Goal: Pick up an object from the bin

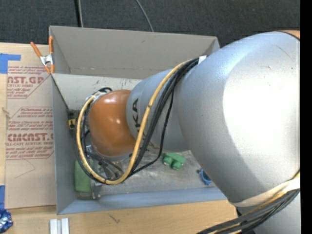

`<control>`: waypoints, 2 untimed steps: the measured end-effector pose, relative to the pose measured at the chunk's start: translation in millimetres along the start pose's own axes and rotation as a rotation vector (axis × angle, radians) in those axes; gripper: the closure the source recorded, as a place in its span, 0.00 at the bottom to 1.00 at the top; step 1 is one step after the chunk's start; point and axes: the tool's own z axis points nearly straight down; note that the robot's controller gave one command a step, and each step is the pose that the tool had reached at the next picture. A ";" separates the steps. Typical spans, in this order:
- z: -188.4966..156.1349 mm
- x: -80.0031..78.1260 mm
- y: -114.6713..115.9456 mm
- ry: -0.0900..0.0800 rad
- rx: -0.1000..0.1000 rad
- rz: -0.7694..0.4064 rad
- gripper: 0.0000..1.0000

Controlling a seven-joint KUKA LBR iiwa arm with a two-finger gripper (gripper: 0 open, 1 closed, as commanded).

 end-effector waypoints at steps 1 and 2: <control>-96.8 -16.1 0.0 -0.016 -0.007 0.061 1.00; -13.2 9.5 -33.0 0.003 -0.002 0.142 1.00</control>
Offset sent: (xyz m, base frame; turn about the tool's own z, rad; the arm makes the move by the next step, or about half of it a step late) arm 0.0146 0.0020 0.0921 0.0624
